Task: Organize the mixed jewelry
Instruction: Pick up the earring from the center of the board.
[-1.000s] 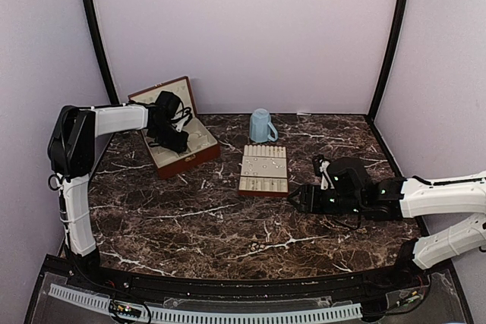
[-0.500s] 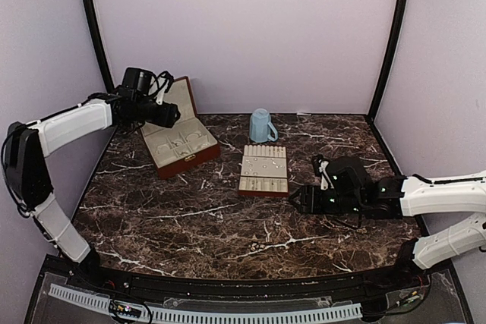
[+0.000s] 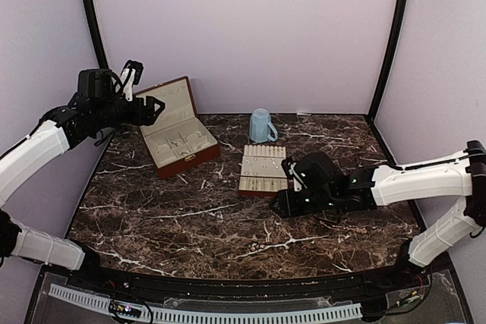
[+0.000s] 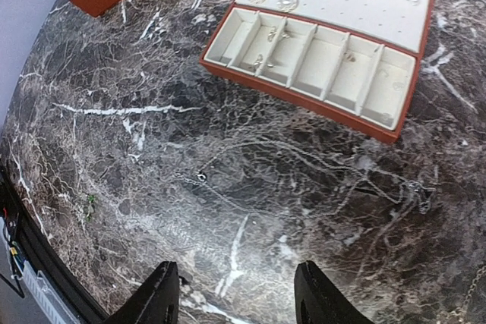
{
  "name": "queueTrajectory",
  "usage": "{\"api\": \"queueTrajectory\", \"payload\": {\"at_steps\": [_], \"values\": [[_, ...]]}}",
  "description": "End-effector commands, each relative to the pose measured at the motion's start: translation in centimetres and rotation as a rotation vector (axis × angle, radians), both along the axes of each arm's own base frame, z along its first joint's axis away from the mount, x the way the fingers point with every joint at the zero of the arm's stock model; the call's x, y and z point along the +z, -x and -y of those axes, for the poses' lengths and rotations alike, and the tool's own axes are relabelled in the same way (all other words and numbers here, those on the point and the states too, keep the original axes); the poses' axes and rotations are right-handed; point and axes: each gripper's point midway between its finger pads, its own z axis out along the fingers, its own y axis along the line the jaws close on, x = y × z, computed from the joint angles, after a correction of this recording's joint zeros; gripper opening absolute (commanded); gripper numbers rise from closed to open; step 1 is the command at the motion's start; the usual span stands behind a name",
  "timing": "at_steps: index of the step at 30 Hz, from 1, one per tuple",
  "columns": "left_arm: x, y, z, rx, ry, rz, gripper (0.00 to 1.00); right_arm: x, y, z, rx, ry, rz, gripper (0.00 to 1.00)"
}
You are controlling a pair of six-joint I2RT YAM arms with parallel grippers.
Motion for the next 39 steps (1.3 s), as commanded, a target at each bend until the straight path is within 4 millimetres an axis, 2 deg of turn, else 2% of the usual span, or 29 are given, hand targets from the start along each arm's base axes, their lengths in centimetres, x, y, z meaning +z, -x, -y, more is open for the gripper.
{"api": "queueTrajectory", "payload": {"at_steps": [1,6,11,15,18,23,30,39], "values": [[-0.9,1.0,-0.4,-0.011,-0.007,-0.016,0.82,0.0,1.0,-2.6,0.064,0.045,0.005,0.51],[-3.2,0.7,-1.2,0.02,-0.067,-0.018,0.82,-1.6,2.6,-5.2,0.117,0.089,-0.021,0.49],[-4.7,0.9,-1.2,0.015,-0.081,-0.041,0.82,-1.8,3.2,-8.2,0.198,0.128,0.005,0.48],[-5.1,1.0,-1.4,0.021,-0.091,-0.048,0.82,-2.6,3.8,-10.4,0.257,0.152,0.008,0.45],[-5.3,1.0,-1.4,0.017,-0.09,-0.05,0.82,-3.0,3.5,-11.1,0.268,0.181,0.023,0.44],[-6.1,0.9,-1.1,0.007,-0.092,-0.071,0.82,-4.0,4.2,-10.7,0.307,0.251,0.019,0.43],[-6.7,0.8,-0.7,-0.014,-0.089,-0.09,0.81,-6.1,6.3,-7.7,0.308,0.339,-0.034,0.41],[-7.0,0.8,-0.5,-0.024,-0.087,-0.099,0.81,-6.5,7.3,-6.2,0.29,0.372,-0.061,0.38]]}}
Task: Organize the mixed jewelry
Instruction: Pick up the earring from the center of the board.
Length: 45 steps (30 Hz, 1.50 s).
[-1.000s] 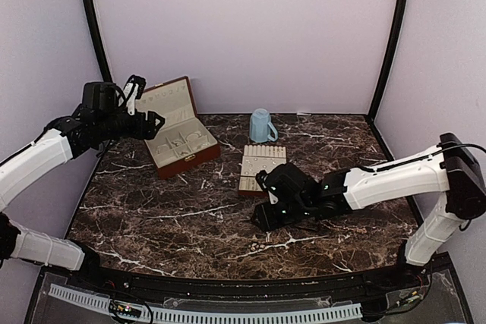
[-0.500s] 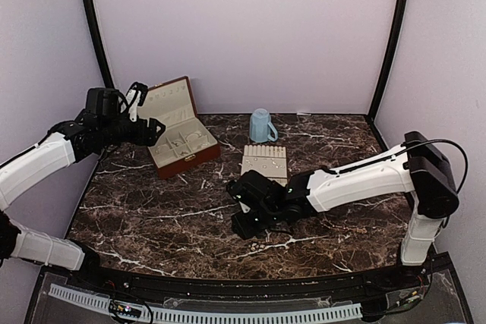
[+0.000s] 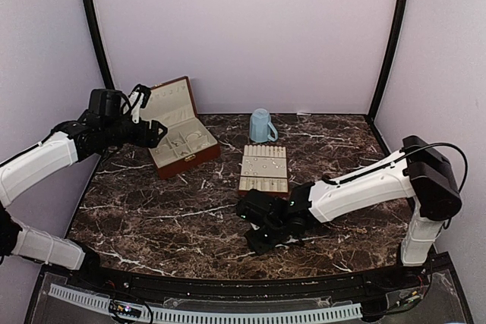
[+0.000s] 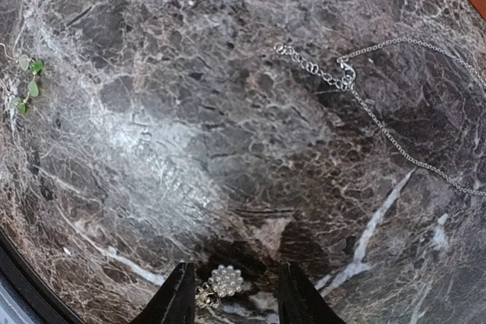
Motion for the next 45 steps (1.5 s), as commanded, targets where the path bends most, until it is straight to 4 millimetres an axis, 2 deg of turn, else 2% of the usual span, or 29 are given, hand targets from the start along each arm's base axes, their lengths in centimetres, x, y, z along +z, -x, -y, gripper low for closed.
{"api": "queueTrajectory", "payload": {"at_steps": [1,9,30,45], "values": [[-0.1,-0.1,0.1,-0.012,0.004,0.008,0.81,1.2,0.4,0.5,-0.021,-0.009,0.014,0.37],[-0.2,-0.2,0.1,-0.014,0.004,0.003,0.81,1.2,1.0,1.0,-0.028,-0.007,0.005,0.33],[-0.3,-0.1,0.3,-0.02,0.008,0.0,0.81,1.6,0.1,-1.7,-0.022,-0.056,0.036,0.17],[-0.3,-0.1,0.3,-0.022,0.009,0.0,0.81,0.8,0.5,-0.6,-0.038,-0.025,0.019,0.13]]}}
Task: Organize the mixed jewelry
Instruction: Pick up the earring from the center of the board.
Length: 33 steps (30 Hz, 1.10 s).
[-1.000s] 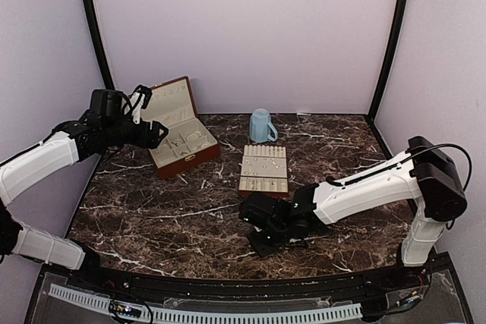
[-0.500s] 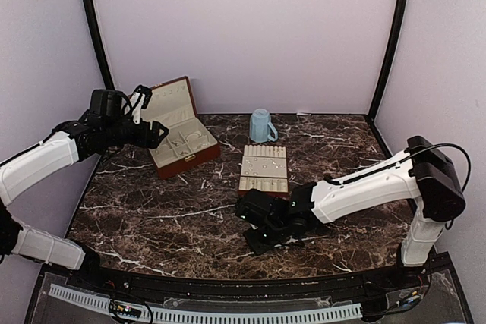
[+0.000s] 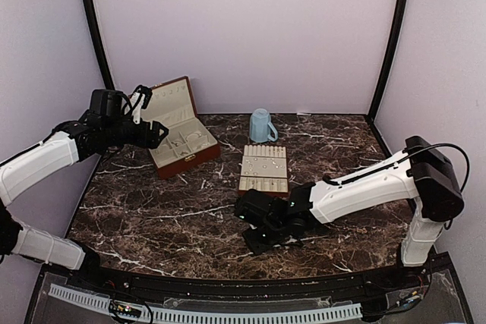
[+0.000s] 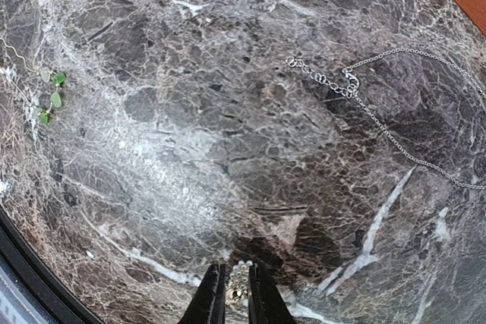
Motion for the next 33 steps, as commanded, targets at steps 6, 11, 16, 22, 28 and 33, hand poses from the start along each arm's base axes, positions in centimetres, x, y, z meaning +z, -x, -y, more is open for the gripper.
{"api": "queueTrajectory", "payload": {"at_steps": [6,11,16,22,28,33], "values": [[0.2,-0.1,0.0,-0.007,0.007,0.012,0.81,-0.5,0.1,0.6,-0.027,0.029,0.007,0.16],[0.1,0.0,-0.1,-0.006,0.007,0.012,0.81,-0.7,0.1,0.2,-0.023,0.027,0.0,0.19],[0.3,-0.1,0.0,-0.006,0.008,0.015,0.81,-1.0,0.0,0.5,-0.024,0.045,0.005,0.21],[0.2,0.0,0.0,-0.007,0.007,0.016,0.81,-1.2,-0.1,0.3,-0.024,0.055,0.009,0.22],[0.4,0.0,-0.1,-0.006,0.007,0.019,0.81,-1.5,-0.4,0.6,-0.017,0.082,0.024,0.22],[0.4,0.0,-0.1,-0.006,0.008,0.021,0.81,-1.4,-0.6,0.4,-0.002,0.09,0.04,0.21]]}}
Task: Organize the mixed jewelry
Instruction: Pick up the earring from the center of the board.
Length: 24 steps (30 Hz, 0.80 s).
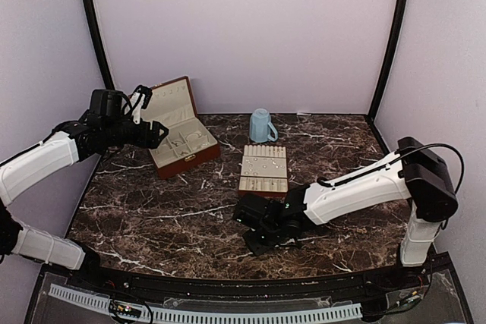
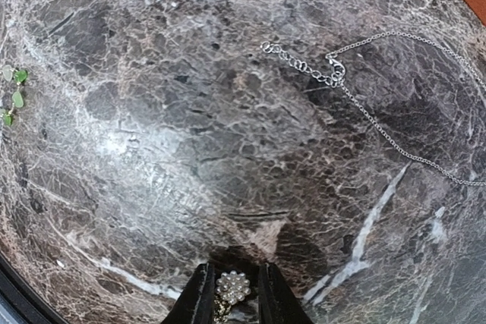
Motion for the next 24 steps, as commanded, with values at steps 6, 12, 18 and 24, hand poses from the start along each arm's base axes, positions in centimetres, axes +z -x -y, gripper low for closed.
{"api": "queueTrajectory", "payload": {"at_steps": [6,12,18,24], "values": [[0.4,0.0,-0.1,-0.005,0.006,0.022,0.81,0.1,-0.4,-0.6,0.024,0.026,0.038,0.17],[0.4,0.0,-0.1,-0.004,0.005,0.023,0.81,0.6,-0.5,-1.1,0.025,0.004,0.043,0.14],[0.5,0.1,-0.2,-0.003,0.006,0.025,0.81,1.8,-1.0,-1.2,-0.003,-0.032,0.058,0.12],[0.6,0.1,-0.2,-0.002,0.007,0.03,0.81,3.8,-2.5,-1.1,-0.057,-0.102,0.074,0.12]]}}
